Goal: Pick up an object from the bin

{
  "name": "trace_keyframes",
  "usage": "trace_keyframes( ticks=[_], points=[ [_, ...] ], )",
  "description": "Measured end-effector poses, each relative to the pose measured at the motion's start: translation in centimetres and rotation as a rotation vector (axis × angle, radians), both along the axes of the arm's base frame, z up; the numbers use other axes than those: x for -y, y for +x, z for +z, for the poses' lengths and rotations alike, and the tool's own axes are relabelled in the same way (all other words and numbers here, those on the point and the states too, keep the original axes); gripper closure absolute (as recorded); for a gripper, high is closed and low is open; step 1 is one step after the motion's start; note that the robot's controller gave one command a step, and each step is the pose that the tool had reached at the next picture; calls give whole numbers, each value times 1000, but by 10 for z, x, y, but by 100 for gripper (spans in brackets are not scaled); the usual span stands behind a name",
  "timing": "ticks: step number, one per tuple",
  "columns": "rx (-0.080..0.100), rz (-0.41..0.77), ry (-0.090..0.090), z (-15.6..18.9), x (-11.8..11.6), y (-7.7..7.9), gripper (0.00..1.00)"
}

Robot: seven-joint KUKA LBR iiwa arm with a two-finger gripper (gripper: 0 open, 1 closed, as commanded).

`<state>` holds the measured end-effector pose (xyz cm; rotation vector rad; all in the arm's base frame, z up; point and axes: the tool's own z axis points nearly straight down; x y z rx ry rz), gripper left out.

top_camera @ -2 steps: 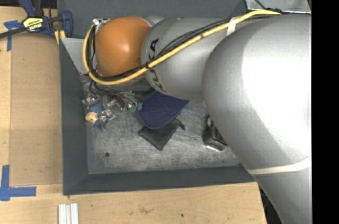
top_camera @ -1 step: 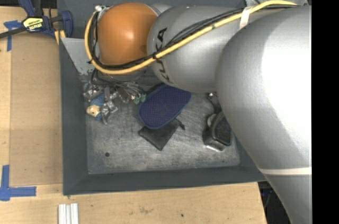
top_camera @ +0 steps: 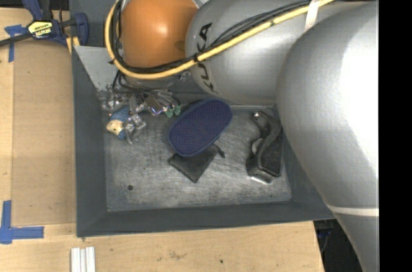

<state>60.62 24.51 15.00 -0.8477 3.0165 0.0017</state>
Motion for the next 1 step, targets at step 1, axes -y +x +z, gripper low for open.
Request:
trace_keyframes(
  ticks=[1],
  points=[
    [-1, -2, 0, 7, 0, 1, 100]
  ],
)
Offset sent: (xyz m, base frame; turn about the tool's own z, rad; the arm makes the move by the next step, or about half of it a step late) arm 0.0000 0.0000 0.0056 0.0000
